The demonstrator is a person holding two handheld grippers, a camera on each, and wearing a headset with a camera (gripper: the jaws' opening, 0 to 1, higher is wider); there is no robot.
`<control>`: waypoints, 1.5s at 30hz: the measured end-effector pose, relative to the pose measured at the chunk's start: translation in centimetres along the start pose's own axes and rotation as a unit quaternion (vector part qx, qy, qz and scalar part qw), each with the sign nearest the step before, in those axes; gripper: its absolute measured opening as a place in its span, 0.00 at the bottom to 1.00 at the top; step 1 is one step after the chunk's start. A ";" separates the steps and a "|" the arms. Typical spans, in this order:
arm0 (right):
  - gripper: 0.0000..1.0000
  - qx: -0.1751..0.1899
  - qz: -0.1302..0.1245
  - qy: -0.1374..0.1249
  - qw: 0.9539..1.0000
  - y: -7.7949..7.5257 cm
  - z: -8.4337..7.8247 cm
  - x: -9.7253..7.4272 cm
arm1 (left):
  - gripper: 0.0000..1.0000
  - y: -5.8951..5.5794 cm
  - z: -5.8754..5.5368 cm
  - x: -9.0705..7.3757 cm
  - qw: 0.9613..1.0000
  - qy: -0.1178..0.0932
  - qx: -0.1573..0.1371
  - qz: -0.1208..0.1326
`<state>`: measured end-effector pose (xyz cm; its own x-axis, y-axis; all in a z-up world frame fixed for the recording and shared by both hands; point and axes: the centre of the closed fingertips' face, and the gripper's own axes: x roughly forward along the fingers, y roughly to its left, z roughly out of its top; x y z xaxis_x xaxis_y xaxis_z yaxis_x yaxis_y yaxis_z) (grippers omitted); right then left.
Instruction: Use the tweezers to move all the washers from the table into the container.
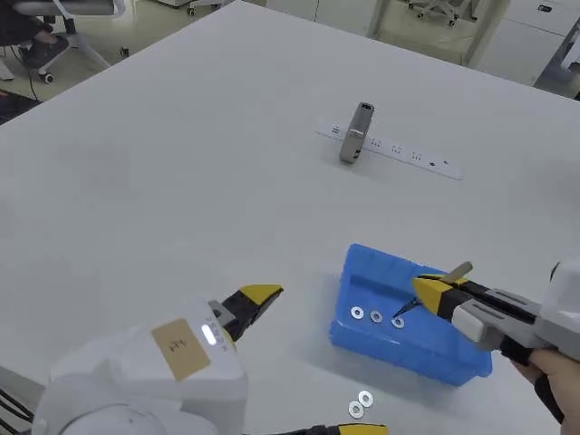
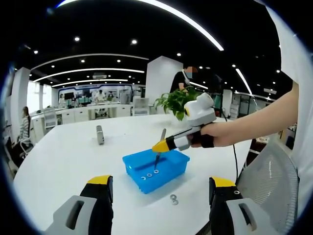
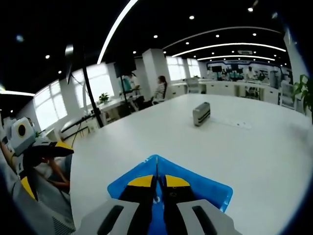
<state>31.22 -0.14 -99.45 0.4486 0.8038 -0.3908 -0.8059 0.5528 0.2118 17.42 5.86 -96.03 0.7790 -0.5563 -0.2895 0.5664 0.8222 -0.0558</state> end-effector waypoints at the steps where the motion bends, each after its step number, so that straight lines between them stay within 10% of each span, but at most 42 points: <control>1: 0.03 0.001 0.000 -0.003 1.000 0.1 0.2 -0.2 | 0.82 0.0 0.0 0.0 1.000 0.000 0.000 0.000; 20: 0.03 0.009 0.031 -0.050 0.998 4.3 1.9 -3.6 | 0.81 -0.1 0.1 0.0 1.000 -0.001 0.002 -0.001; 45: 0.03 -0.025 0.102 0.027 0.994 8.2 -2.8 -3.0 | 0.81 -0.2 -0.2 0.0 1.000 0.005 0.004 -0.004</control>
<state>22.13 1.39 -99.07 0.2530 0.8846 -0.3919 -0.8972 0.3660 0.2470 17.29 5.72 -96.20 0.7719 -0.5613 -0.2986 0.5746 0.8169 -0.0500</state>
